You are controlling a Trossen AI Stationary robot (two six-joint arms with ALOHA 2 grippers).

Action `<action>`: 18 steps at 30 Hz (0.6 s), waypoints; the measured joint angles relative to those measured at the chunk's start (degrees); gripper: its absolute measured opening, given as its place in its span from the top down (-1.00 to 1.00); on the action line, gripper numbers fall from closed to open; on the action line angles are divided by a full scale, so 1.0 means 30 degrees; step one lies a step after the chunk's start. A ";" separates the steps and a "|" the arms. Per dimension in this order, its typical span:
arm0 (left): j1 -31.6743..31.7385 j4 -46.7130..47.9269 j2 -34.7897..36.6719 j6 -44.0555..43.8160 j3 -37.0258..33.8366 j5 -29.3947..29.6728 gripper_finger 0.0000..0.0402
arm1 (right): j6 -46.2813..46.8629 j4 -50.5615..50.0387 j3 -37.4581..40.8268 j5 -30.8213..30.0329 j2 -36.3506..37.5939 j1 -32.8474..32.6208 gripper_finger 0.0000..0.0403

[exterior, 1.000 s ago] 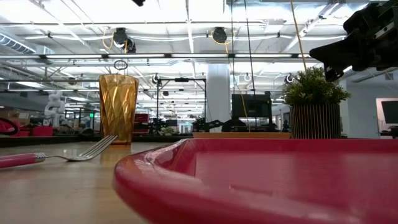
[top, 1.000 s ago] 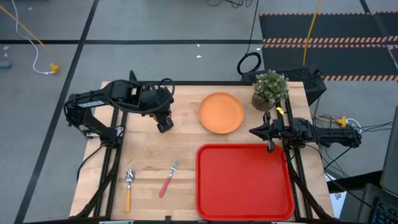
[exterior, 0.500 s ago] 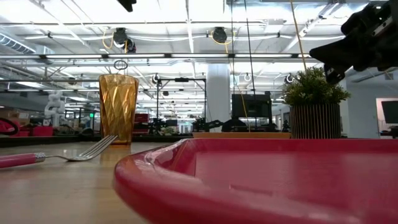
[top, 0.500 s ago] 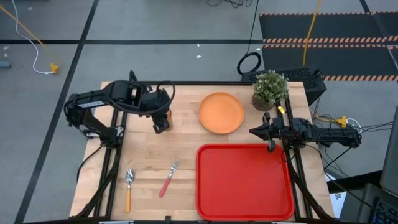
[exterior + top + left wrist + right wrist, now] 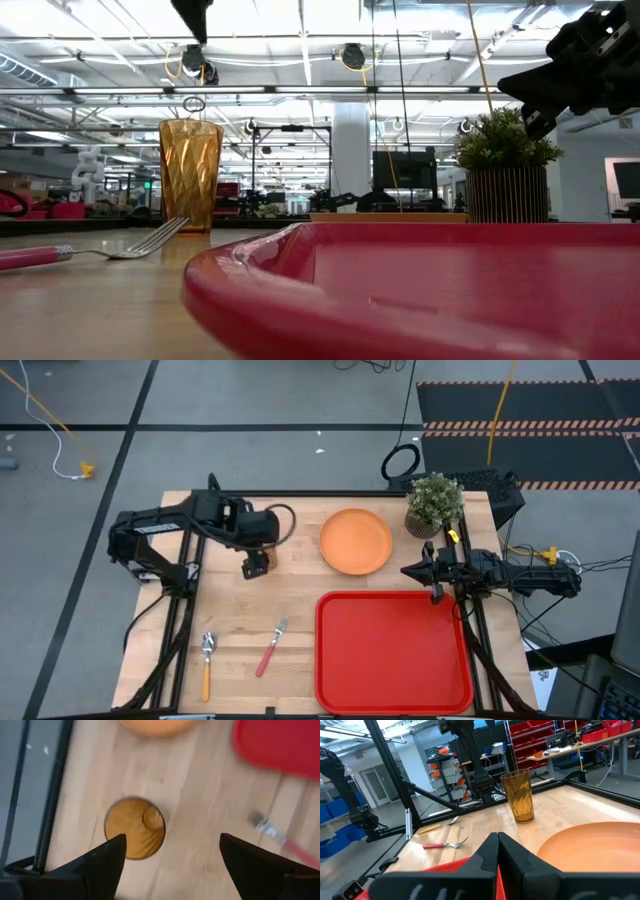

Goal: Pick and place plate/cup/fork/spoon on tray
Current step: Put the orange cup to the top left on the red serving tray

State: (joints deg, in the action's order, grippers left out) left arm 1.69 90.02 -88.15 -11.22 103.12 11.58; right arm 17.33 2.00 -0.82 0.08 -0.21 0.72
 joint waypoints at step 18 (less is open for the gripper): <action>0.0757 -0.4359 0.0005 0.1904 -0.7743 -0.1430 -0.42 | 0.0584 -0.0014 0.0005 -0.0007 0.0000 -0.0001 1.00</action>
State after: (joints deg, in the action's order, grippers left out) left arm 3.96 76.94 -88.14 -5.51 79.89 7.29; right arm 19.08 1.96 -0.81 0.05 -0.21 0.72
